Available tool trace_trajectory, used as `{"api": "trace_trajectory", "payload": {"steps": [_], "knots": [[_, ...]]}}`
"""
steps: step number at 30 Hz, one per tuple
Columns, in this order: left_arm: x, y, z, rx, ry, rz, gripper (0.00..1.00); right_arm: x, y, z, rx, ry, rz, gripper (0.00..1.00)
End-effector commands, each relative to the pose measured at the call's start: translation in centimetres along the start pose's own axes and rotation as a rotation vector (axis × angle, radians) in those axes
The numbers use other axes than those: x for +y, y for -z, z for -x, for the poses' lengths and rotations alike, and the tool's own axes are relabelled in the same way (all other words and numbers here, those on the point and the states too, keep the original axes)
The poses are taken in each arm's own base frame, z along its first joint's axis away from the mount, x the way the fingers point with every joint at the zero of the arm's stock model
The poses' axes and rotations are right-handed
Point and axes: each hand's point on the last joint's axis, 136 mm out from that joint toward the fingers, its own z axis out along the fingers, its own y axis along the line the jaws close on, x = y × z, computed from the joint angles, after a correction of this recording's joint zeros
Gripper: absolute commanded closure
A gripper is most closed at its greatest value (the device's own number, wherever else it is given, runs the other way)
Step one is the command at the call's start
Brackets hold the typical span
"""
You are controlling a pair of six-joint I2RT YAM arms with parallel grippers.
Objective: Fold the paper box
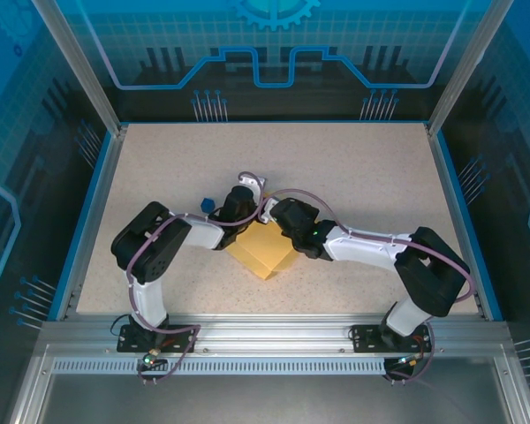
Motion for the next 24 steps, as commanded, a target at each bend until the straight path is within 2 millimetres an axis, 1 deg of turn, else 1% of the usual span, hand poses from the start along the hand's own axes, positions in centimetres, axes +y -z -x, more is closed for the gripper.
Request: {"api": "trace_trajectory", "payload": {"steps": [1,3,7,12,15,18,22,24], "knots": [[0.9,0.7,1.0,-0.044,-0.008,-0.011,0.66,1.6,0.5,-1.0,0.015,0.012,0.077,1.00],[0.3,0.9,1.1,-0.042,-0.025,-0.044,0.58,1.4,0.5,-1.1,0.017,0.009,0.075,1.00],[-0.1,1.6,0.7,-0.028,-0.037,-0.069,0.47,1.3,0.4,-1.2,0.022,0.001,0.074,1.00],[-0.8,2.4,-0.3,-0.001,-0.043,-0.120,0.34,1.1,0.4,-1.2,0.025,-0.002,0.071,1.00],[-1.1,2.8,-0.8,0.012,-0.044,-0.139,0.30,0.8,0.3,-1.1,0.025,-0.005,0.068,1.00],[-0.9,3.1,-1.4,0.033,-0.050,-0.136,0.28,0.6,0.3,-1.1,0.027,-0.006,0.065,1.00],[-0.4,3.1,-2.7,0.087,-0.050,-0.111,0.28,0.3,0.4,-1.0,0.025,-0.010,0.063,1.00],[-0.1,2.9,-3.4,0.108,-0.048,-0.103,0.30,0.4,0.4,-1.0,0.024,-0.010,0.066,1.00]]}}
